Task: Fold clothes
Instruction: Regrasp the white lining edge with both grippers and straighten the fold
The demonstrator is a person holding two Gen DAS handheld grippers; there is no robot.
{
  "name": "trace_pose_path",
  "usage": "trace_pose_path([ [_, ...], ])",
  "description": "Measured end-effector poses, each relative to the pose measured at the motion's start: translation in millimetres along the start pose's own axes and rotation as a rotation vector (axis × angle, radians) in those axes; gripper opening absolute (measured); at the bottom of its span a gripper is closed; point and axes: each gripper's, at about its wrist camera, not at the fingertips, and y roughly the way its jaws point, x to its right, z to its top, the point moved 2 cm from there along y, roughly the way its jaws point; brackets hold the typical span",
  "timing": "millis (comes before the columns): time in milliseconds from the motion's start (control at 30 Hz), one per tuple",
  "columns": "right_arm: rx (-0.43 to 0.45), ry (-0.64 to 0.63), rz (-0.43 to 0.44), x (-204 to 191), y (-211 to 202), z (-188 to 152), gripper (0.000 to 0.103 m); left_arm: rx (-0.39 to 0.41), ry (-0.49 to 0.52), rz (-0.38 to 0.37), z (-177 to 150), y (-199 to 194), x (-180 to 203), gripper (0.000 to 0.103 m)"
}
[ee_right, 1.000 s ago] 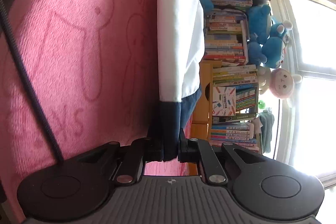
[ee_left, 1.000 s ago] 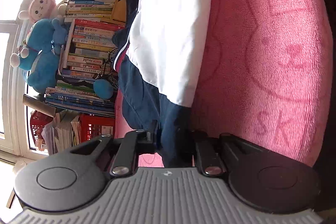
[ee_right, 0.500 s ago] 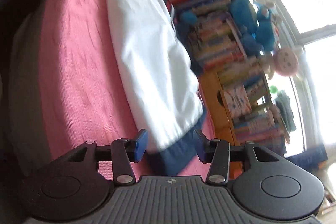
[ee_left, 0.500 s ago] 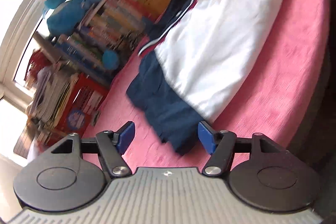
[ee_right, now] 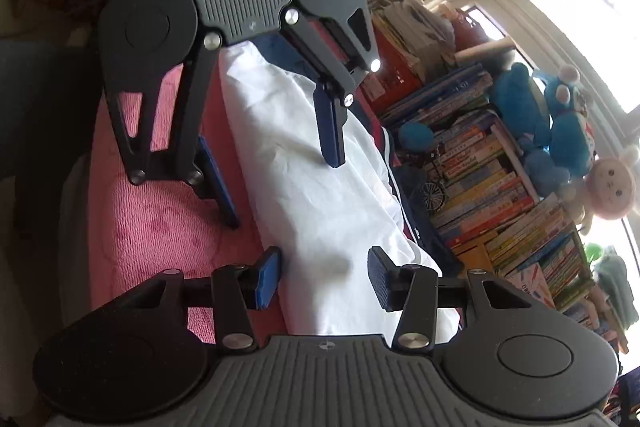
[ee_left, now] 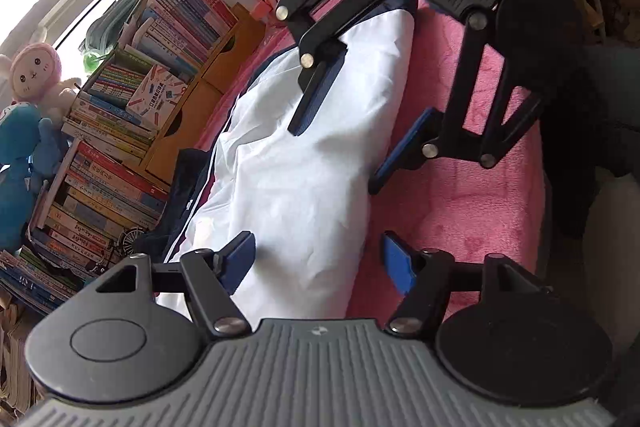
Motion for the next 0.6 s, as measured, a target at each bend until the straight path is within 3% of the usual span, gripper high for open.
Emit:
trace_pose_path([
  [100, 0.01, -0.064, -0.033, -6, 0, -1, 0.066, -0.003, -0.094, -0.055, 3, -3, -20, 0.033],
  [233, 0.024, -0.169, -0.084, -18, 17, 3, 0.066, 0.021, -0.185, -0.083, 8, -16, -38, 0.03],
  [333, 0.018, -0.221, -0.144, -15, 42, 11, 0.066, 0.017, -0.164, -0.073, 11, -19, -35, 0.03],
  [400, -0.005, -0.229, -0.165, -10, 61, 14, 0.046, 0.001, -0.113, -0.044, 12, -17, -27, 0.033],
  [467, -0.023, -0.219, -0.167, -9, 73, 16, 0.026, -0.025, -0.002, 0.037, 12, -9, -13, 0.043],
  [600, -0.029, -0.222, -0.183, -11, 74, 16, 0.018, -0.072, 0.263, 0.183, 7, 18, 15, 0.048],
])
